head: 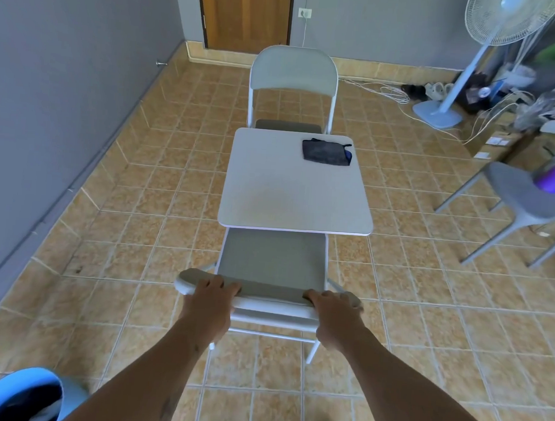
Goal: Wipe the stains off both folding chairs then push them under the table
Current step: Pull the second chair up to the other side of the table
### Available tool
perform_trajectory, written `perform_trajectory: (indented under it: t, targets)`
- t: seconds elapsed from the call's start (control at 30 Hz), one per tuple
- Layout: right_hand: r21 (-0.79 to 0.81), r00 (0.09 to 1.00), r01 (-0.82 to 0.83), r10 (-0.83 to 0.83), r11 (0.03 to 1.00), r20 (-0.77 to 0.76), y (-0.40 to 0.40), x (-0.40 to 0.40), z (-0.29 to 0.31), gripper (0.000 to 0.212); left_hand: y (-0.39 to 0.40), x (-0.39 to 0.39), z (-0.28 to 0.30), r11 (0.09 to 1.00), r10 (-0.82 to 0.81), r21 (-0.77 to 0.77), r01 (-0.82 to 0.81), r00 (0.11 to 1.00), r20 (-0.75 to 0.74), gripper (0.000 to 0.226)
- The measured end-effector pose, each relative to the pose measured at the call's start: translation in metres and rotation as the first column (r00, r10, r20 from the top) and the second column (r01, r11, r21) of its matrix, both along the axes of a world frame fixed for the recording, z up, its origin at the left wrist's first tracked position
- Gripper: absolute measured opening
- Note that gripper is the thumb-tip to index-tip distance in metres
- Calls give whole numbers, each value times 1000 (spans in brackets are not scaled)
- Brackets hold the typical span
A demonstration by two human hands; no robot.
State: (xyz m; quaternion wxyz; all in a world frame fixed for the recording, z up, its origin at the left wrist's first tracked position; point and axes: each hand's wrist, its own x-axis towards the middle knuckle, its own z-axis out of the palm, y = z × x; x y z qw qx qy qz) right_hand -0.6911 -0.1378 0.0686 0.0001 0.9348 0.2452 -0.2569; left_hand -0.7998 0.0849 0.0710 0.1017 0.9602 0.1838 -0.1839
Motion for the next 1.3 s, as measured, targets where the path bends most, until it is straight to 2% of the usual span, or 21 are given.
perform_trajectory:
  t: [0.2, 0.63, 1.0, 1.3]
  targets:
    - [20, 998, 46, -47, 999, 31, 7, 29, -3, 65, 9, 28, -1, 999, -32, -18, 33, 999, 37, 47]
    - [47, 993, 106, -109, 993, 50, 18, 92, -8, 67, 11, 81, -3, 999, -45, 4, 45, 992, 122, 44]
    - [101, 991, 65, -76, 993, 110, 14, 91, -13, 60, 3, 74, -5, 999, -5, 32, 0, 986, 167, 42]
    - [123, 983, 112, -128, 986, 132, 28, 101, -13, 58, 16, 93, 6, 997, -49, 67, 43, 995, 83, 49]
